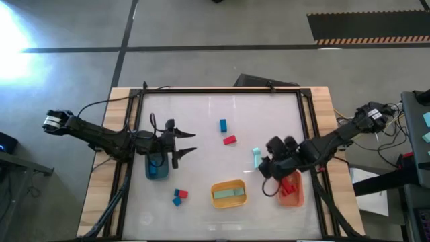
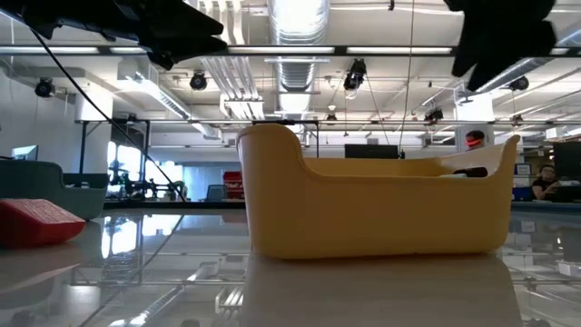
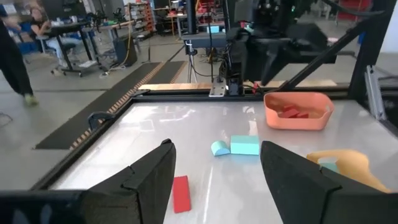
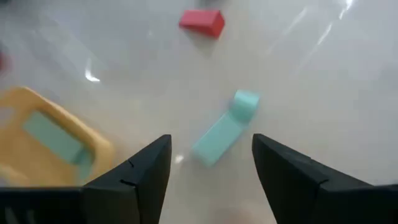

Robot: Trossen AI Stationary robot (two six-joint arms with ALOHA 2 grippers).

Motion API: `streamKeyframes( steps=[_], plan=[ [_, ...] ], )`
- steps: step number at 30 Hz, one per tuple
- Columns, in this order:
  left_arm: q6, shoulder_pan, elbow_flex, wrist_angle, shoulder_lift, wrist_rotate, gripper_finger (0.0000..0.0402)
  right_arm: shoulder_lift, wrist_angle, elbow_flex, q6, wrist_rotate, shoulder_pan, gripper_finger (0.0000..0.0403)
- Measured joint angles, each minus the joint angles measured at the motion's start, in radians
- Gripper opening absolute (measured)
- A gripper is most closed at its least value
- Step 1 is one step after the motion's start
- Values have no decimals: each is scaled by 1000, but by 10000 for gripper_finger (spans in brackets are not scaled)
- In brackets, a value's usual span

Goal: Sort & place blocks by color
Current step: Put the blue block into the blue bin

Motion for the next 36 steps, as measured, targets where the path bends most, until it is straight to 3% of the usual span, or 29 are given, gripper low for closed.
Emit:
streamKeyframes(
  steps=[7, 13, 19, 25, 36],
  plan=[
    [-125, 0, 0, 0, 0, -18, 219, 1, 105, -25, -337, 33, -145, 180],
    [-284, -1, 0, 2, 23, -143, 219, 4, 225, -38, -584, 131, -208, 158],
    [-440, 0, 18, -4, 105, -192, 219, -1, 407, -57, -832, 202, -246, 140],
    [-480, 7, 122, -13, 242, -209, 219, -22, 660, -106, -1065, 201, -271, 127],
    [-687, 114, 407, -435, 479, -210, 219, -157, 807, -201, -1191, 202, -279, 113]
  ],
)
